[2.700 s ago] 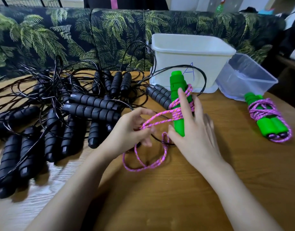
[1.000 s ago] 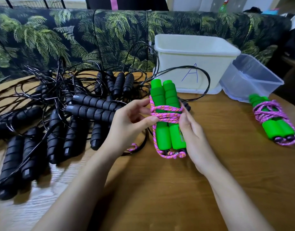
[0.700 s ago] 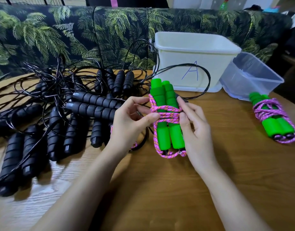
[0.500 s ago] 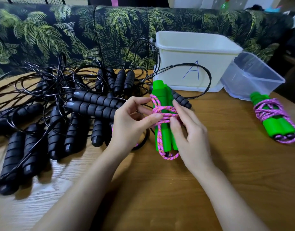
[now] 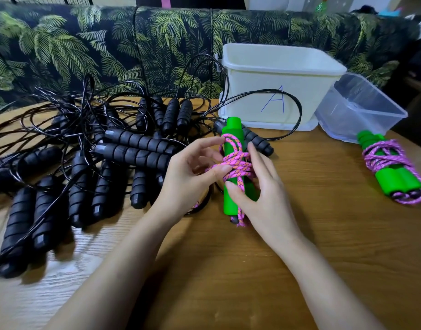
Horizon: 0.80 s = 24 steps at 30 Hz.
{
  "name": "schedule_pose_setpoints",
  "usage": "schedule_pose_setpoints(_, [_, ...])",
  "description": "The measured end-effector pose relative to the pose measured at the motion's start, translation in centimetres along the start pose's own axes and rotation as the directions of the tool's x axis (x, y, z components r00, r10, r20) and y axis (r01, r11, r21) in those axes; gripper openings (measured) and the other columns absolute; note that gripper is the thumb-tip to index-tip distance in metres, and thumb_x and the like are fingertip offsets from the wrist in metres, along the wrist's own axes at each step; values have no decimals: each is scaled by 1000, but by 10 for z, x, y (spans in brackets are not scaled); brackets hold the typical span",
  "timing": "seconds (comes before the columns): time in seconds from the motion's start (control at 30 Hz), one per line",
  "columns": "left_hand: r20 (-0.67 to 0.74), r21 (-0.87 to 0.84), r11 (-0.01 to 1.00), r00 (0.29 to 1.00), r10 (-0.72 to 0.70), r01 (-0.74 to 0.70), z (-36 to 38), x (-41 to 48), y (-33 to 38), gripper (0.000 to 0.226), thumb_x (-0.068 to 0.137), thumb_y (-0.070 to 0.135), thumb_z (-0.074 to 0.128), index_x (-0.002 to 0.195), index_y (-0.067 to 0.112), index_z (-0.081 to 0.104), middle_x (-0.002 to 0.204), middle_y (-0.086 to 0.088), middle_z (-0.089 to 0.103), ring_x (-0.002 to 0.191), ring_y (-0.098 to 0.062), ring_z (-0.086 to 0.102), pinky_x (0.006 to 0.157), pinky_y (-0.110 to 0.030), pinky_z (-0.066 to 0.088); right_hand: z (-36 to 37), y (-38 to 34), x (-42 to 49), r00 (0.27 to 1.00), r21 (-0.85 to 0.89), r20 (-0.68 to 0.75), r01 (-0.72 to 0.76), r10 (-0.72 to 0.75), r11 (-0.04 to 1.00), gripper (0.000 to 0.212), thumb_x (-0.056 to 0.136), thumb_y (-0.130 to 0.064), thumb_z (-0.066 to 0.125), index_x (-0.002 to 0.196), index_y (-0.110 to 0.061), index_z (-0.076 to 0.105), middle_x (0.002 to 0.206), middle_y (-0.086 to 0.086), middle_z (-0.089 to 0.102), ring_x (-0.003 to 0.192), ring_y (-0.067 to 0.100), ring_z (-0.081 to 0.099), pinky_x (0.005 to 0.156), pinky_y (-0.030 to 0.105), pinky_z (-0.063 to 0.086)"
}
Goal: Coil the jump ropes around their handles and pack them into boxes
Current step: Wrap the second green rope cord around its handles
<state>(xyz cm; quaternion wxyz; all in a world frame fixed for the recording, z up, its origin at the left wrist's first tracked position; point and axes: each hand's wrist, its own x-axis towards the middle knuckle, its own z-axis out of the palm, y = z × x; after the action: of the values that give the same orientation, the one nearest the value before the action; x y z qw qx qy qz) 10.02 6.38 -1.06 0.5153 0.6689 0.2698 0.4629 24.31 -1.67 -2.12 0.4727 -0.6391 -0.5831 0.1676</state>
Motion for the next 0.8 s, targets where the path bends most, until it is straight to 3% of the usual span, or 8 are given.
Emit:
schedule_pose_setpoints(0.17, [-58, -153, 986, 996, -69, 59, 0, 1, 3, 58, 72, 11, 81, 123, 11, 54, 90, -11, 68, 85, -17, 64, 83, -26, 53, 3, -1, 0, 999, 200, -1, 48, -48, 979, 76, 86, -23, 65, 154, -25, 32, 145, -19, 42, 136, -7, 37, 108, 11, 29])
schedule_pose_setpoints(0.27, [-61, -98, 994, 996, -58, 52, -2, 2, 1, 59, 72, 12, 81, 124, 18, 54, 95, -6, 63, 86, -12, 63, 85, -23, 50, 0, -3, 0, 999, 323, 20, 29, -37, 946, 73, 86, -22, 66, 151, -32, 35, 148, -15, 45, 137, 2, 42, 114, 29, 35])
schedule_pose_setpoints(0.37, [-109, -113, 990, 989, -96, 84, -3, 4, 1, 70, 67, 17, 79, 130, 23, 49, 107, -5, 59, 86, -6, 63, 81, -20, 51, -2, -6, -2, 999, 426, 35, 13, -30, 905, 64, 85, -22, 67, 142, -35, 41, 141, -16, 52, 131, 0, 47, 108, 25, 41])
schedule_pose_setpoints(0.47, [-18, -129, 985, 992, -122, 119, -6, 4, 2, 77, 69, 31, 80, 137, 25, 46, 120, -2, 65, 99, -7, 65, 83, -21, 51, -1, -7, -3, 998, 490, 60, 2, -36, 872, 56, 88, -21, 66, 138, -30, 43, 137, -13, 56, 131, 6, 49, 108, 29, 41])
schedule_pose_setpoints(0.53, [38, -135, 982, 991, -130, 134, -7, 3, 3, 71, 69, 39, 76, 135, 31, 49, 111, 4, 69, 99, -9, 65, 82, -21, 50, -1, -6, -3, 996, 497, 72, 6, -48, 868, 55, 89, -19, 65, 138, -25, 43, 135, -14, 57, 132, 9, 49, 109, 30, 41])
schedule_pose_setpoints(0.63, [-14, -162, 975, 988, -155, 151, -5, 2, 4, 74, 64, 41, 79, 132, 33, 51, 99, 6, 71, 95, -10, 66, 77, -22, 51, -1, -6, -2, 993, 478, 101, 0, -54, 878, 56, 89, -19, 66, 140, -25, 42, 135, -19, 57, 132, 6, 48, 108, 27, 40])
schedule_pose_setpoints(0.8, [-122, -152, 980, 982, -146, 127, -2, 0, 6, 78, 55, 40, 83, 127, 34, 52, 99, 5, 70, 90, -11, 69, 70, -27, 54, 0, -3, -2, 995, 279, 58, 56, -75, 959, 88, 73, -48, 76, 149, -23, 40, 147, -14, 43, 139, 9, 40, 113, 37, 39])
